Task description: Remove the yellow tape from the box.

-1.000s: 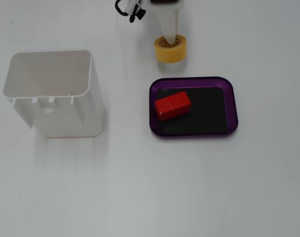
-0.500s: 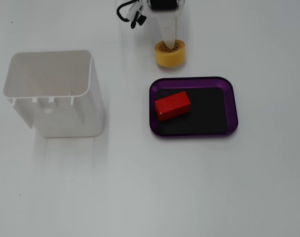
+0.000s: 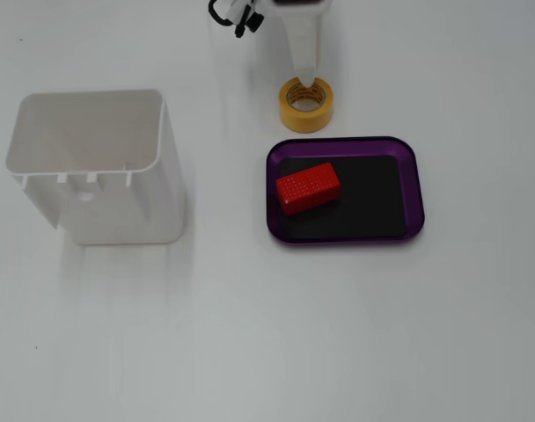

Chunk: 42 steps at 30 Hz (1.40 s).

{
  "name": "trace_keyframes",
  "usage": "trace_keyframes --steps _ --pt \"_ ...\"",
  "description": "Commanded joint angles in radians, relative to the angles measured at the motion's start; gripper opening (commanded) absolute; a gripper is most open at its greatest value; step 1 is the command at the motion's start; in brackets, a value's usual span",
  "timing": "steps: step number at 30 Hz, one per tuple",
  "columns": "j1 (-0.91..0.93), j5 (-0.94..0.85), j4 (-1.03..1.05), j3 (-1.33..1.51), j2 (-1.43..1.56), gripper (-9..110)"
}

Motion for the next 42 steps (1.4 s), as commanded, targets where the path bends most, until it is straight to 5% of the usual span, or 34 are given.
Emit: trace_keyframes --steps 1,19,42 --pt "0.005 -0.006 0.061 -0.109 0.025 10" --pt "-0.005 -0.006 0.426 -0.454 0.258 10" --pt "0.13 -0.19 0.233 0.377 1.143 10"
